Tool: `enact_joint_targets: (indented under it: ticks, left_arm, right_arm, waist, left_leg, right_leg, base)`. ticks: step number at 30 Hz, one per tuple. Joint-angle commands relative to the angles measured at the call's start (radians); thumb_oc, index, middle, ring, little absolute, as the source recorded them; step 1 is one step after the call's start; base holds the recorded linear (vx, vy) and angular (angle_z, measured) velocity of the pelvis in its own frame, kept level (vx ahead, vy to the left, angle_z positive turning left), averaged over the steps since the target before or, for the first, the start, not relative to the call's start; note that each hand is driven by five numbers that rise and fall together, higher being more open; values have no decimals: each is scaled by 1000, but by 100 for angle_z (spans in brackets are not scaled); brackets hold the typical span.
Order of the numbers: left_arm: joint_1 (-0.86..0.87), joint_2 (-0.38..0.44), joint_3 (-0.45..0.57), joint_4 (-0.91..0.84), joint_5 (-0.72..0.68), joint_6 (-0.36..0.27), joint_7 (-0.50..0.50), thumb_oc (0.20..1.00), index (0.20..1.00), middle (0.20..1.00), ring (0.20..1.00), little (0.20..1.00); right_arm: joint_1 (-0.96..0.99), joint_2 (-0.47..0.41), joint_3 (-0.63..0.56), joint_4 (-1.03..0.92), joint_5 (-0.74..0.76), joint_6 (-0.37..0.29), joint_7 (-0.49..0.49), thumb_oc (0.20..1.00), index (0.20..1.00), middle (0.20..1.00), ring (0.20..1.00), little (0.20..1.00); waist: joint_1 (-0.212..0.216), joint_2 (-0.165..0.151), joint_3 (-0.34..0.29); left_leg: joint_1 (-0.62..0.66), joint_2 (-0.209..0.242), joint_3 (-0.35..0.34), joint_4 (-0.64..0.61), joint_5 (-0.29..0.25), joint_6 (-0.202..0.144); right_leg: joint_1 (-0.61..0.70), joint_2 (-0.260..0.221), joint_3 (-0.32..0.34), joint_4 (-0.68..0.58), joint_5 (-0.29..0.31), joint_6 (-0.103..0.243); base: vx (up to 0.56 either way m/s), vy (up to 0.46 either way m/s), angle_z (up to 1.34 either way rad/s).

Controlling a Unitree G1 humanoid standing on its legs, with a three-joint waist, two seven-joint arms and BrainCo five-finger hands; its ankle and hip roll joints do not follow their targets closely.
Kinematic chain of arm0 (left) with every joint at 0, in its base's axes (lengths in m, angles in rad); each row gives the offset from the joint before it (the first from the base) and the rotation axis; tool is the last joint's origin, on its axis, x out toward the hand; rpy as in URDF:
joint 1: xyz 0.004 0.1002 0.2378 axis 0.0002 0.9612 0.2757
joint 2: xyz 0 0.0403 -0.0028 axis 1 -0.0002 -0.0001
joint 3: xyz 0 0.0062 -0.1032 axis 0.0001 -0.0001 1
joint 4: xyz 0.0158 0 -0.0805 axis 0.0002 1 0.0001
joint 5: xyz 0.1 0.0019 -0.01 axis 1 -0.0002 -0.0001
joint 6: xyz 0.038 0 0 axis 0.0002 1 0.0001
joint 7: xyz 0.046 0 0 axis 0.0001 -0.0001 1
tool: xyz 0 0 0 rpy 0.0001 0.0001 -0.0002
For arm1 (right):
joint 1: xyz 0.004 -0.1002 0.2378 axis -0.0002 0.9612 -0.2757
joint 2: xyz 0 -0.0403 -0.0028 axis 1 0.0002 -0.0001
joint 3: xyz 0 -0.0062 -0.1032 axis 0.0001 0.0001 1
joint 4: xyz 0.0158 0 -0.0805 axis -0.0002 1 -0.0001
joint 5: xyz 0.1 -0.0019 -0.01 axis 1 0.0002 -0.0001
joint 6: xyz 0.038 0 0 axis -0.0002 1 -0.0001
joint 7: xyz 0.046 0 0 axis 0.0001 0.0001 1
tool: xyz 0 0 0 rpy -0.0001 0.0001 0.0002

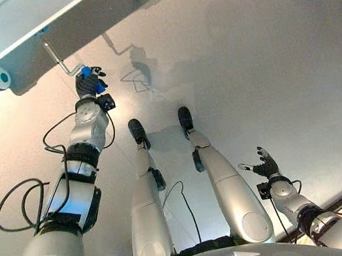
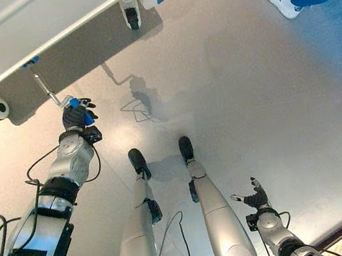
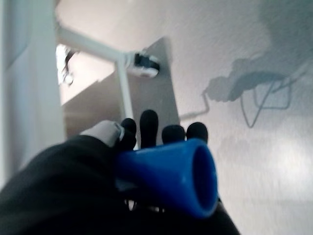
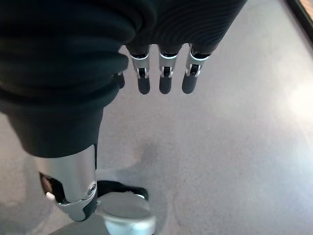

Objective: Raise the hospital bed

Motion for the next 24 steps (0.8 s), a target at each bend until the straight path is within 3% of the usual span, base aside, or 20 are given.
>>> enact_joint_targets:
  ticks: [1, 5, 14, 19, 24]
  left_arm:
    - [-3, 24, 1, -179, 15, -106, -56, 200, 200, 200, 200, 200]
    - [72, 67, 40, -243, -11, -118, -58, 200, 200, 200, 200, 200]
    - [133, 118, 108, -203, -16, -114, -57, 200, 200, 200, 200, 200]
    - [121, 138, 134, -91, 15, -102, -45, 200, 200, 200, 200, 200]
    - [65, 181, 138, 106, 104, -66, -35, 200, 200, 200, 200, 200]
  right_arm:
    - [51, -17, -63, 3, -7, 35, 12, 1000, 1000, 1000, 1000, 1000]
    - [53, -19, -83, 11, -7, 43, 18, 1000, 1000, 1000, 1000, 1000]
    - [61, -29, -107, 36, -10, 50, 23, 1000, 1000, 1000, 1000, 1000]
    - [57, -33, -108, 47, -11, 46, 24, 1000, 1000, 1000, 1000, 1000]
    - [50, -34, -96, 45, 5, 35, 24, 1000, 1000, 1000, 1000, 1000]
  waist:
    - [3, 4, 3]
    - [26, 4, -1]
    - [65, -13, -1]
    - [77, -27, -2]
    - [81, -65, 2]
  left_leg:
    - [137, -74, 12, 0, -105, 7]
    - [155, -77, -6, 0, -103, 10]
    - [157, -87, -46, 1, -90, 16]
    - [145, -91, -60, 2, -85, 15]
    - [109, -87, -71, 5, -78, 12]
  right_leg:
    - [93, -29, 4, -155, 136, 115]
    - [113, -37, -17, -133, 117, 110]
    - [145, -56, -64, -126, 99, 103]
    - [153, -63, -82, -136, 99, 105]
    - [143, -71, -98, -156, 107, 110]
  base:
    - [16, 11, 19]
    - [23, 1, 22]
    - [7, 19, 18]
    - [3, 26, 13]
    - [8, 29, 10]
